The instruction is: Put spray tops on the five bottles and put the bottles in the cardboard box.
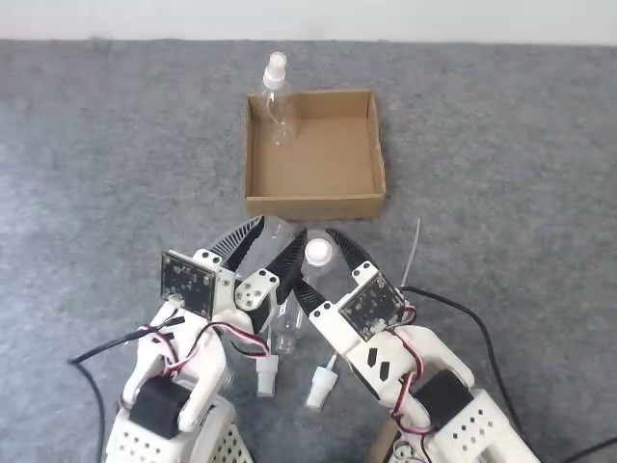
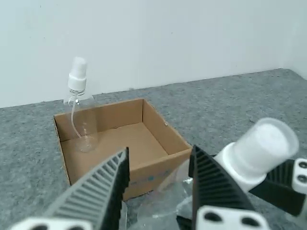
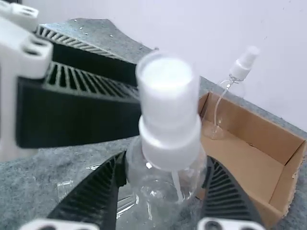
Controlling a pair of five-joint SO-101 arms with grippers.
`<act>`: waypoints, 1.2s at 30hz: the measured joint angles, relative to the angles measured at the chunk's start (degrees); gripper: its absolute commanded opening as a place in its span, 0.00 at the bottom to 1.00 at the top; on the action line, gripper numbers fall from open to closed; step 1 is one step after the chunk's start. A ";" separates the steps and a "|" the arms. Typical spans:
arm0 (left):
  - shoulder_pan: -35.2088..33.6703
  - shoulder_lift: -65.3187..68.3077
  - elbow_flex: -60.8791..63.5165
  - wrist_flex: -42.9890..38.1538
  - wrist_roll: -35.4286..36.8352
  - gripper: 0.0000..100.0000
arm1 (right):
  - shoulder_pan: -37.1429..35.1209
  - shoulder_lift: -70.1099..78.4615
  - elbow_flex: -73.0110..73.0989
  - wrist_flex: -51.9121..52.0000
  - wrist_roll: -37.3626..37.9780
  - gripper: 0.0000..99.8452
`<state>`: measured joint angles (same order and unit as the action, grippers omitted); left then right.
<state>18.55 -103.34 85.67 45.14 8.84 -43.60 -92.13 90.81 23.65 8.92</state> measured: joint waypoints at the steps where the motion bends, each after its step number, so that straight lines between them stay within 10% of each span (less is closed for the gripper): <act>1: 0.00 0.00 0.00 0.00 0.00 0.19 | 0.00 0.00 0.18 0.00 0.00 0.13; 36: -40.88 0.00 2.02 -5.98 -0.35 0.19 | 6.07 0.00 3.78 0.00 0.00 0.13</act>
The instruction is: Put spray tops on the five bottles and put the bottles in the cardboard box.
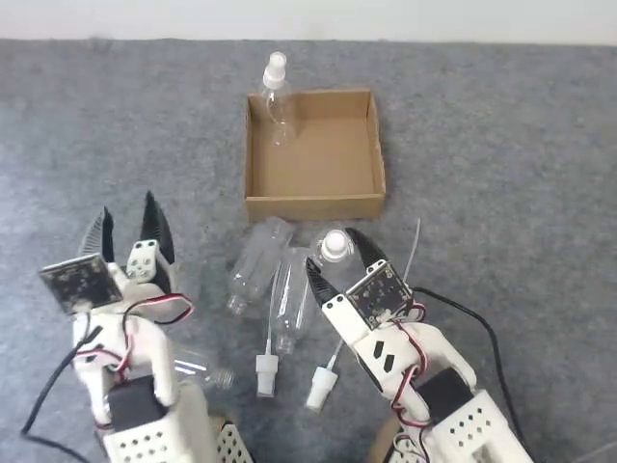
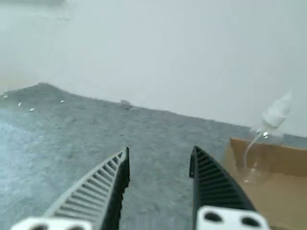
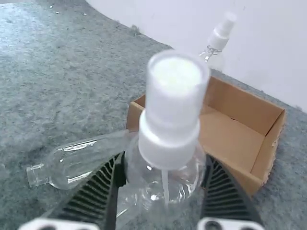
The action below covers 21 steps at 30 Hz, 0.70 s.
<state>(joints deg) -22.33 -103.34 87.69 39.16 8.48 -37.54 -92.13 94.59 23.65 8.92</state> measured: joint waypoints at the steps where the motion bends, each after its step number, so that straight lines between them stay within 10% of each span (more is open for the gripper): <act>1: -0.97 0.00 1.49 0.00 0.00 0.19 | 0.00 0.00 0.00 0.00 0.00 0.13; 21: -1.14 0.00 9.49 0.00 0.00 0.19 | 7.03 0.00 0.00 0.00 0.00 0.13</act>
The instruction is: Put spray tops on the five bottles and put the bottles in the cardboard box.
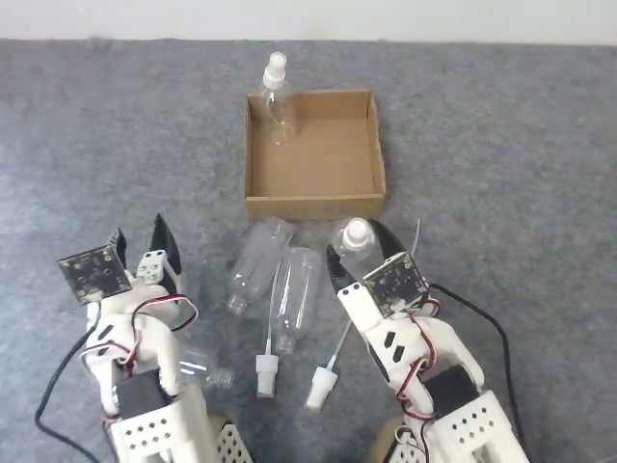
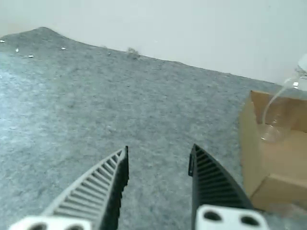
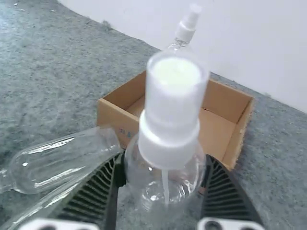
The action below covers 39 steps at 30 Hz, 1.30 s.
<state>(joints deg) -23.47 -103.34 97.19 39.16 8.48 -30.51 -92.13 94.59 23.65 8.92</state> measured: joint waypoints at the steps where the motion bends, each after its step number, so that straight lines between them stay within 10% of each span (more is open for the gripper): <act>1: 0.44 0.00 0.00 0.00 0.00 0.19 | 0.35 0.00 -0.18 0.26 0.00 0.13; 39: 1.41 0.00 0.00 0.70 -0.09 0.19 | 0.44 11.34 -40.70 16.09 0.00 0.13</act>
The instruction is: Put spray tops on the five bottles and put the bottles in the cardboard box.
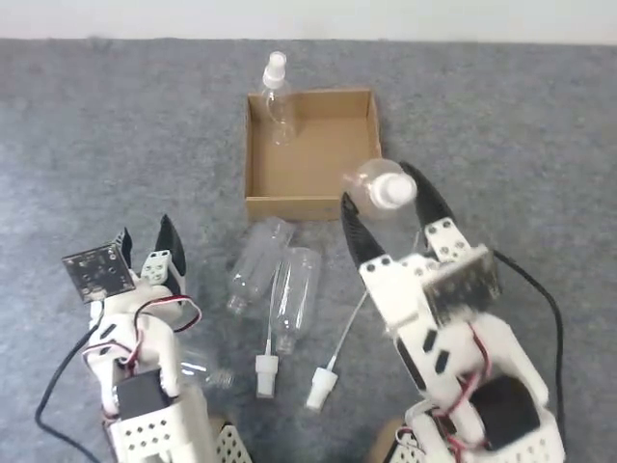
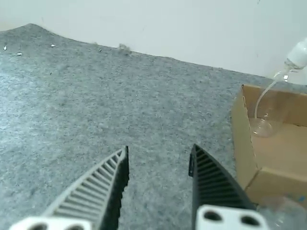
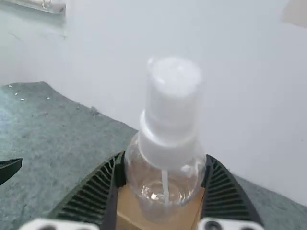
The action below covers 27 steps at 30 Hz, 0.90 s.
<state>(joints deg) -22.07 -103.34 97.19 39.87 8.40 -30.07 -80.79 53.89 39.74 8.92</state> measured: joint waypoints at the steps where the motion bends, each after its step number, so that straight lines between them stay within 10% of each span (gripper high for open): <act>1: 0.00 0.00 0.00 0.00 0.00 0.19 | 0.00 1.85 -0.62 -0.35 0.00 0.13; 27: 0.00 0.00 0.00 0.00 0.00 0.19 | -0.18 51.69 -18.02 -17.14 0.00 0.13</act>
<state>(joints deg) -22.07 -103.34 97.19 39.87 8.40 -30.24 -29.10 35.87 22.59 8.92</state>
